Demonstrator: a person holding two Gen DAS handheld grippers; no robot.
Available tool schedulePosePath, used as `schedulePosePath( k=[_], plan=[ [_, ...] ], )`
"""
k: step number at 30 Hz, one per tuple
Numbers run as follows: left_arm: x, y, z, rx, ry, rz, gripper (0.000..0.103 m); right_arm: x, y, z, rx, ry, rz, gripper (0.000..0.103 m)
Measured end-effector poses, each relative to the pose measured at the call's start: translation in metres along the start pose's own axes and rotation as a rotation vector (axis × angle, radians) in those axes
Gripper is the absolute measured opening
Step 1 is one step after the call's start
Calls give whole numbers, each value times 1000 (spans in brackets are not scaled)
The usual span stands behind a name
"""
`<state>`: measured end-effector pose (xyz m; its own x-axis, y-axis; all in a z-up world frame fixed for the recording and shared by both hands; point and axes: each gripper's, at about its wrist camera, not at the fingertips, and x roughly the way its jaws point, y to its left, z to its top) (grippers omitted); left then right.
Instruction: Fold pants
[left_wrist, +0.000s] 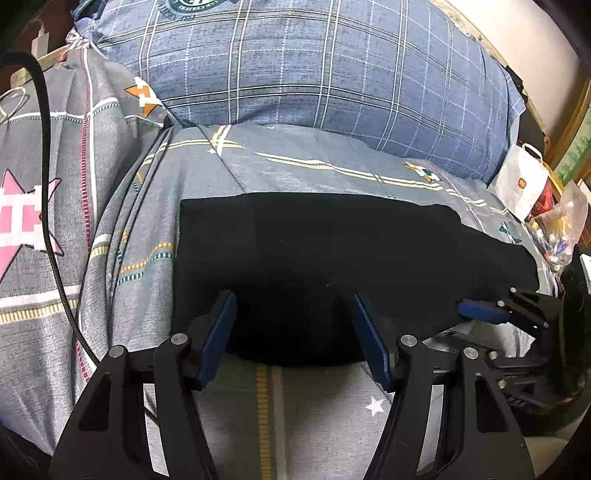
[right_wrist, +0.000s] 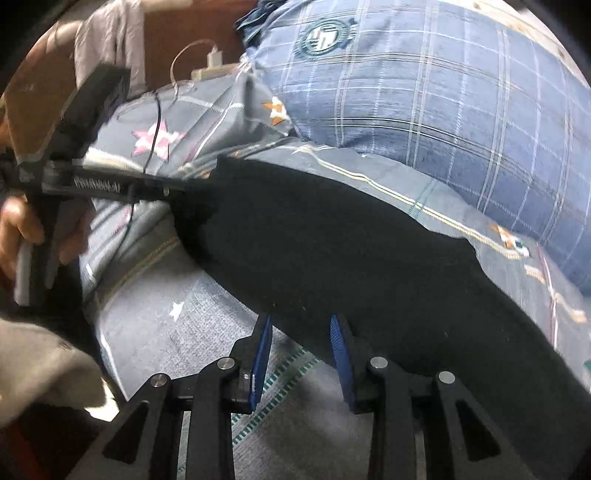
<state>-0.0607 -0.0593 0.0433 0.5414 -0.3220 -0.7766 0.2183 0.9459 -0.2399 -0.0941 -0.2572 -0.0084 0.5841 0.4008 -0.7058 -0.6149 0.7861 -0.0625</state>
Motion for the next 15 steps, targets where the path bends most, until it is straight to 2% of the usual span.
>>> schedulePosePath(
  k=[3,6,9,12,15],
  plan=[
    [2,-5,1,6,3,9,64,11,7,3,-43,-3,-52,31],
    [-2,-8,2,6,-4,8,64,11,3,7,-12,-16,-42,12],
    [-10,-13,4,29,-35,19,64,-4,3,9,15,-40,24,2],
    [-8,-16,4,47,-45,31,64,-4,7,4,1,-22,24,2],
    [2,-15,0,32,-16,39,64,9,6,-2,34,6,-6,2]
  ],
)
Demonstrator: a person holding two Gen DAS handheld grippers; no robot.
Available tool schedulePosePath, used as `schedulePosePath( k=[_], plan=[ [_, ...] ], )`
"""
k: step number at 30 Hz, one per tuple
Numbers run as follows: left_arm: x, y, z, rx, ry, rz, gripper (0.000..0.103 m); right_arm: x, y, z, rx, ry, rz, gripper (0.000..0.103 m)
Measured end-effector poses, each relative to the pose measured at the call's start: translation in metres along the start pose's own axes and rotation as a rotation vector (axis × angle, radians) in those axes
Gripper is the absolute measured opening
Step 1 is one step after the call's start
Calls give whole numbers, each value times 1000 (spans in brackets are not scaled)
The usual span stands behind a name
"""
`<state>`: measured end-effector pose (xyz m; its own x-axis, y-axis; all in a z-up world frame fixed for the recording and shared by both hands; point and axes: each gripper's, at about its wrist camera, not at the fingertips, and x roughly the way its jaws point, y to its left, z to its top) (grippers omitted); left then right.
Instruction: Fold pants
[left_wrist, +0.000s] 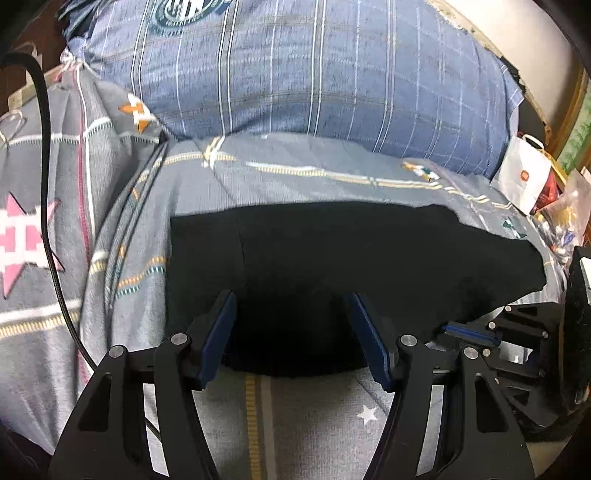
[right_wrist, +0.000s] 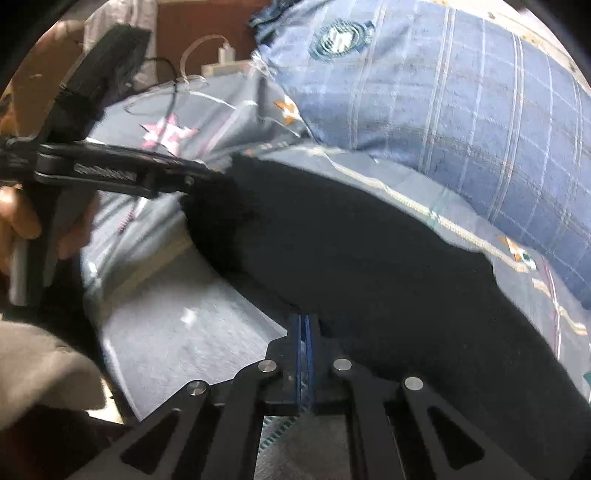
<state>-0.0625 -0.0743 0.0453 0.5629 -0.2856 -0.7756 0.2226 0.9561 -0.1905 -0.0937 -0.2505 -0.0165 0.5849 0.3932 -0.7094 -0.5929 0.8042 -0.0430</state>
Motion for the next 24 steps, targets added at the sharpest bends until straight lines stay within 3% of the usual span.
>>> schedulePosePath(
  k=[3,5,6,7,16,17,18,21,24],
  plan=[
    [0,-2,-3,8,1,10,64,-10,-3,-1,57,-49,11,4],
    [-3,-4,-2,14,-2,9,64,-21,-2,0,37,-100,-27,17],
    [-6,-5,0,13,-8,4,64,-24,-3,1,30,-113,-40,33],
    [-8,-5,2,9,-15,1,64,-28,-3,2,33,-129,-31,40],
    [-7,-6,9,-27,0,-19,64,2,8,6,-87,-70,-47,39],
    [-8,-7,9,-23,-1,-18,64,6,8,7,-102,-66,-73,36],
    [-8,-9,9,-17,-2,-19,64,9,6,8,-102,-59,-78,25],
    [-7,-12,12,-13,-2,-26,64,10,-3,13,-55,-42,-35,6],
    [-8,-16,13,-6,-13,-32,64,0,-2,15,-31,-51,9,5]
  ],
)
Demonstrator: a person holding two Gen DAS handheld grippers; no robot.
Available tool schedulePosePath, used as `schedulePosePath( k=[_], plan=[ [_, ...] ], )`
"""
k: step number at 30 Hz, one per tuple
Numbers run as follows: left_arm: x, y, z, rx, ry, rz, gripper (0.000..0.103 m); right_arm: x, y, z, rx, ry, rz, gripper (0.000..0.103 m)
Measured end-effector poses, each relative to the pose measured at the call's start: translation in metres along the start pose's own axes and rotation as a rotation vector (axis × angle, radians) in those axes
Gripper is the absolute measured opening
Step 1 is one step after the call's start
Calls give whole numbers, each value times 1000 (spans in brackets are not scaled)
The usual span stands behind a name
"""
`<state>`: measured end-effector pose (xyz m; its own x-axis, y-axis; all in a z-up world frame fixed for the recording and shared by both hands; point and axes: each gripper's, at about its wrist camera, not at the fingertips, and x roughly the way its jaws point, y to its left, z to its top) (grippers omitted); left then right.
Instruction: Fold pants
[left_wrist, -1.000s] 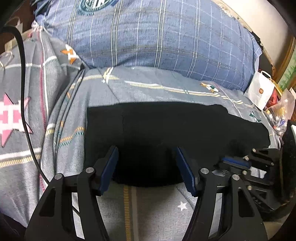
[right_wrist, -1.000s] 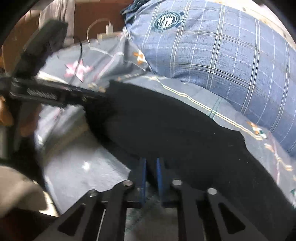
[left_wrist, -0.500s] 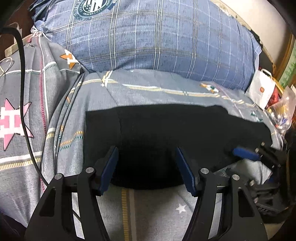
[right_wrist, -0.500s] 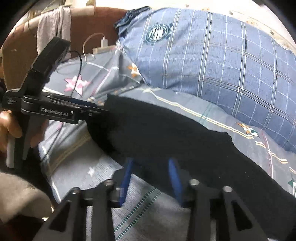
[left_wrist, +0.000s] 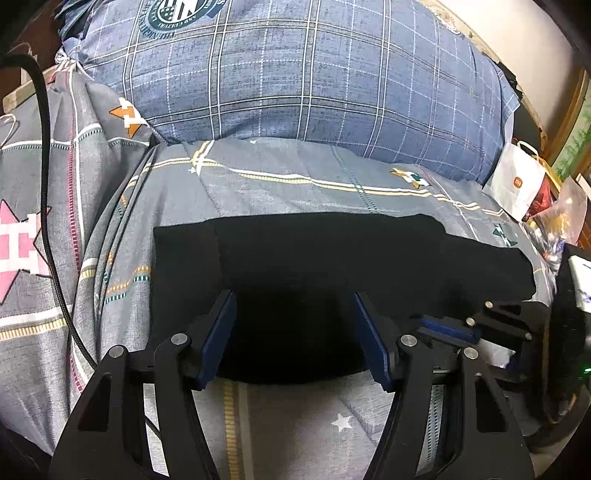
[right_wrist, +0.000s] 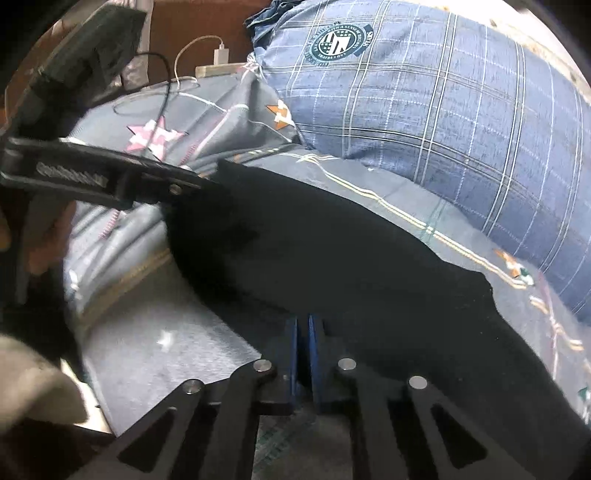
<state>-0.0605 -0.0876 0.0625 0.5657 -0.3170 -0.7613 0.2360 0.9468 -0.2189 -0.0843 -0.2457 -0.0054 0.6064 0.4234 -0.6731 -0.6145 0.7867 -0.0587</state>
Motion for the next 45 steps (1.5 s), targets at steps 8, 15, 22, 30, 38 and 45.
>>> schedulePosePath(
  k=[8,15,22,30,38,45],
  plan=[
    [18,-14,-5,34,41,13,64,5,5,-19,77,-11,20,5],
    [13,-32,3,69,10,10,64,-41,-35,-29,290,-109,-2,30],
    [35,-63,5,96,23,-53,64,-52,-95,-62,473,-86,-143,31],
    [63,-90,4,152,91,-58,64,-98,-169,-120,700,-129,-231,30],
    [73,-167,33,306,111,-215,64,-159,-191,-185,909,-131,-400,31],
    [126,-271,57,492,224,-403,65,-173,-205,-223,1096,-208,-337,37]
  ],
)
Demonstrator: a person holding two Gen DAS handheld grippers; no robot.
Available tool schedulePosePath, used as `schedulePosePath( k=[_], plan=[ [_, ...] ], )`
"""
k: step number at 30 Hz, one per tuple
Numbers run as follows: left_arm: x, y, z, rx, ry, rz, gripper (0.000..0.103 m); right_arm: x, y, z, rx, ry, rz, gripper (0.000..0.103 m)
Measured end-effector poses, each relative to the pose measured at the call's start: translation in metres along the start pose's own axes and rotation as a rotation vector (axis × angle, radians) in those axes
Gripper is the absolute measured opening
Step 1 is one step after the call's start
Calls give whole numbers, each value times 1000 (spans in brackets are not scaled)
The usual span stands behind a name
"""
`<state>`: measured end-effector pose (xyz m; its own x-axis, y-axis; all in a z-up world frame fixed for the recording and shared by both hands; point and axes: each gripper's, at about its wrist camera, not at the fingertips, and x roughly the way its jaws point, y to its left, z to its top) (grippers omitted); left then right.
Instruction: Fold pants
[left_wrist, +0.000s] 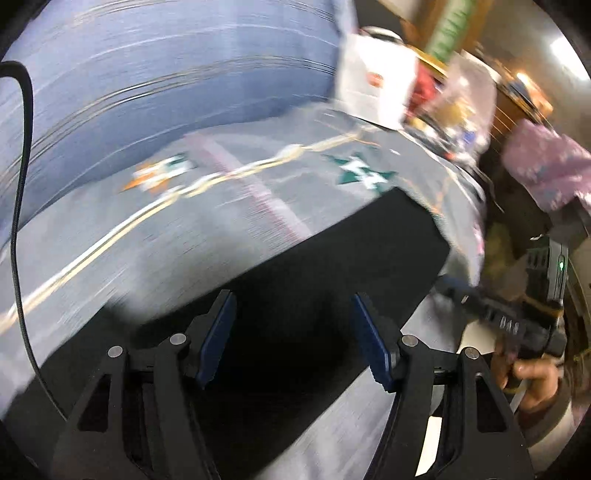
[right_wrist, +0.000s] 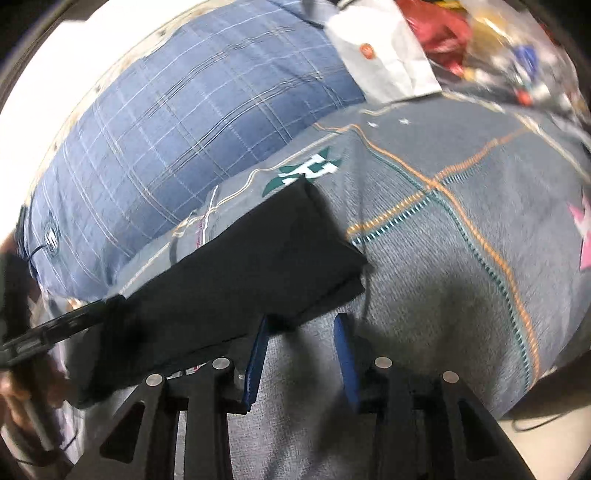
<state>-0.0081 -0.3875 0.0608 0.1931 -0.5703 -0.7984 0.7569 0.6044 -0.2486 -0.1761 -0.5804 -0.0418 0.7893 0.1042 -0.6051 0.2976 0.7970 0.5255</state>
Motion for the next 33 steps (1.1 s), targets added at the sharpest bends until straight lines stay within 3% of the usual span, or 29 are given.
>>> schedulePosePath(
  k=[3,12,15,16,17,18,19,20,23,26,27,30,31,33],
  plan=[
    [39,-23,29,70,75,-67,65,3,-1,-2,35,-10,66,45],
    [124,-68,84,154,188,-151,65,15,-1,2,94,-67,157,46],
    [133,-85,88,237,161,-148,65,22,-8,6,144,-102,201,46],
    [136,-87,89,239,160,-154,61,23,-9,8,155,-108,203,38],
    [137,-90,90,237,156,-160,49,25,-9,10,149,-111,180,29],
    [137,-91,92,233,160,-169,44,28,-6,13,125,-104,143,14],
    [136,-91,93,224,163,-172,40,29,-4,14,115,-107,131,12],
    [132,-88,95,200,160,-182,36,27,0,16,112,-119,137,11],
    [104,-77,97,143,117,-238,35,7,26,24,13,-177,150,10],
    [35,-45,94,71,10,-277,35,-18,73,29,-138,-231,197,10],
    [17,-34,91,45,-13,-268,35,-22,87,29,-176,-233,218,10],
    [-40,19,68,-69,-80,-175,50,-21,144,20,-320,-194,281,10],
    [-56,38,57,-113,-101,-154,57,-18,158,15,-353,-181,294,10],
    [-87,82,26,-215,-141,-91,61,-3,198,-6,-475,-118,347,10]
  ],
)
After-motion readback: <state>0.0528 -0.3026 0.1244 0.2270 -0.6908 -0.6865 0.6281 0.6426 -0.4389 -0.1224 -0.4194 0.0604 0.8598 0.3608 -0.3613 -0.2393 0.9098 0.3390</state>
